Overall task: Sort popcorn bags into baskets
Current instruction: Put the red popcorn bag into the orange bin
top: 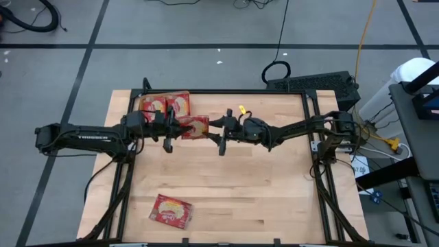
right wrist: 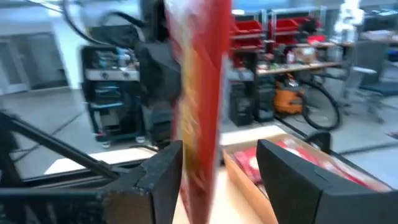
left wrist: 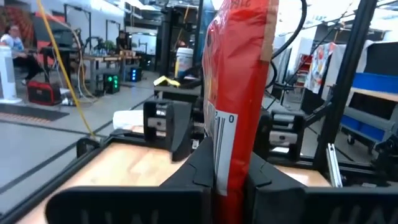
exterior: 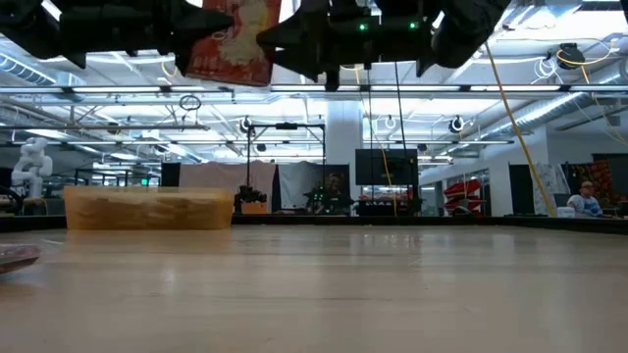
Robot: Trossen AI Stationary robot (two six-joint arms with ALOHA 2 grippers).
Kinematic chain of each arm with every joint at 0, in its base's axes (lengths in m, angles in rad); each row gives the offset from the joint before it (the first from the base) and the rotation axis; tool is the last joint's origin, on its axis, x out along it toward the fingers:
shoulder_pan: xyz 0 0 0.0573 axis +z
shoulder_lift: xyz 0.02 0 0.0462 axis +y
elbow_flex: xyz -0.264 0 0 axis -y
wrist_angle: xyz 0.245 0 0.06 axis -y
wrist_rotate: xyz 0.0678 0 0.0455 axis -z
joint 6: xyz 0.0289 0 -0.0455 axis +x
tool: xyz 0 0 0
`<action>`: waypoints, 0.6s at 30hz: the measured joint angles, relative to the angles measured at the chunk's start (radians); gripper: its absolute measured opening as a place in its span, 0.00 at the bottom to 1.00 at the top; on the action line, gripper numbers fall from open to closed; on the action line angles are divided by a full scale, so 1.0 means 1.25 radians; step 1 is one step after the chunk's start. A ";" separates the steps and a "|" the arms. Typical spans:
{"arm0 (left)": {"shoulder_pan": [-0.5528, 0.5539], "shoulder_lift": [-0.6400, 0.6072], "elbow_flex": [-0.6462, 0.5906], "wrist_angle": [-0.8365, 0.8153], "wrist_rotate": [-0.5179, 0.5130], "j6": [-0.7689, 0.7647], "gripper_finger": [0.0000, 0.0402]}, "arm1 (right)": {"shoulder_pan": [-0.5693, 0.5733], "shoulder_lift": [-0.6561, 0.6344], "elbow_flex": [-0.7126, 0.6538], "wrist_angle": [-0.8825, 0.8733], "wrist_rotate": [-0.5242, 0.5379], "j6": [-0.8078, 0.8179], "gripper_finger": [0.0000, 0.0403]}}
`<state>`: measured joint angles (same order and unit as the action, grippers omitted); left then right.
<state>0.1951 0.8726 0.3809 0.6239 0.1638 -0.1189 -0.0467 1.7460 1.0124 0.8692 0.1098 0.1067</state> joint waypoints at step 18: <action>-0.015 0.005 0.000 0.013 -0.003 -0.008 0.08 | -0.047 0.001 0.021 0.031 -0.176 -0.005 0.03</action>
<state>0.1763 0.8791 0.3809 0.6396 0.1607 -0.1294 -0.1050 1.7473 1.0389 0.9078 -0.1100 0.1002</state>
